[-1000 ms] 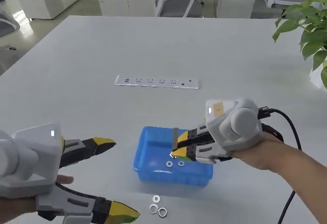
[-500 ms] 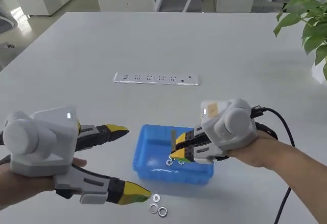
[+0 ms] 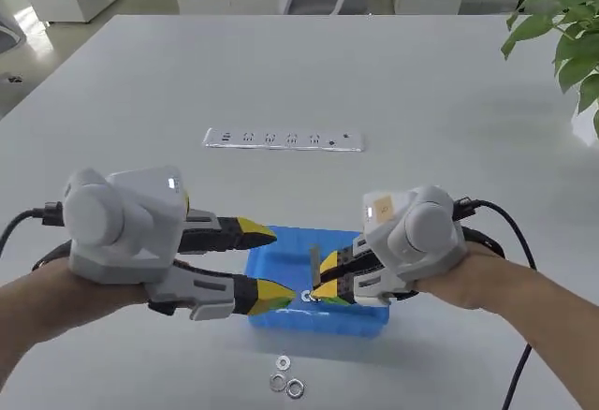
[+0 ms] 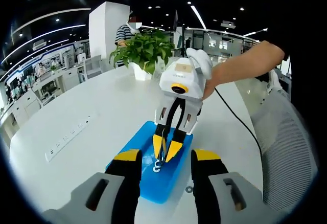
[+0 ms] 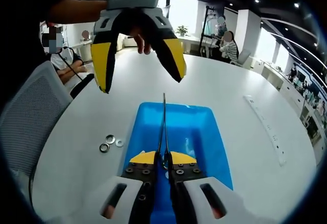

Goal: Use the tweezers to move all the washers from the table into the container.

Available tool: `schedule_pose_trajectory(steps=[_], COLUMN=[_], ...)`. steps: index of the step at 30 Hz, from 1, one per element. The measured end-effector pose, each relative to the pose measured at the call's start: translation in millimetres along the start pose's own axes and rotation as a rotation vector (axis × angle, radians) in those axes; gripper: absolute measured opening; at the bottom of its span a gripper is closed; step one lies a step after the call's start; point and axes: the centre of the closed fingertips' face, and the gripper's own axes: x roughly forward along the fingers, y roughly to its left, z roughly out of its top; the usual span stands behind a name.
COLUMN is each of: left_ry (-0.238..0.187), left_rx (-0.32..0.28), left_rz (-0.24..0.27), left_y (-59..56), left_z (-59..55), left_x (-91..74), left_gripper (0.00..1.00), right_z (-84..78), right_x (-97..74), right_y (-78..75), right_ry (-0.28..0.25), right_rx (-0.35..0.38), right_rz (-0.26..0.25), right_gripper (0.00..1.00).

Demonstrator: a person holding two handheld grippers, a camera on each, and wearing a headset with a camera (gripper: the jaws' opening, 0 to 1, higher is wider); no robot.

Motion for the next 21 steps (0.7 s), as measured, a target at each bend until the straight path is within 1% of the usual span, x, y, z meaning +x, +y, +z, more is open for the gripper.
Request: schedule_pose_trajectory(steps=[1,2,6,11,13,18,21], left_ry=[-0.001,-0.001,0.014,0.016,0.020,0.035,0.036], left_rx=[0.013,0.028,0.038,0.062,0.078,0.105,0.111], left_rz=[-0.003,-0.007,-0.021,-0.034,-0.044,-0.061,-0.073], left_y=[0.3,0.3,1.8,3.1,2.2,1.7,1.9], left_z=[0.9,2.4,4.3,7.6,8.8,7.7,7.4], left_x=[1.9,4.6,14.2,22.3,25.3,30.9,33.2], left_gripper=[0.39,0.36,0.26,0.23,0.20,0.14,0.12], right_z=[-1.5,-0.6,-1.4,-2.9,-2.7,-3.4,-3.6], right_x=[0.5,0.3,0.2,0.3,-0.3,-1.9,-1.7], right_y=[0.1,0.3,-0.2,1.7,1.9,2.3,2.2], right_ry=[0.004,-0.004,-0.006,0.002,-0.001,0.002,0.004], right_rx=[0.000,0.004,0.002,-0.006,-0.004,-0.005,-0.009], right_rz=[0.001,0.003,0.006,0.009,0.008,0.006,0.005], right_gripper=[0.08,0.08,0.08,0.09,0.09,0.09,0.09])
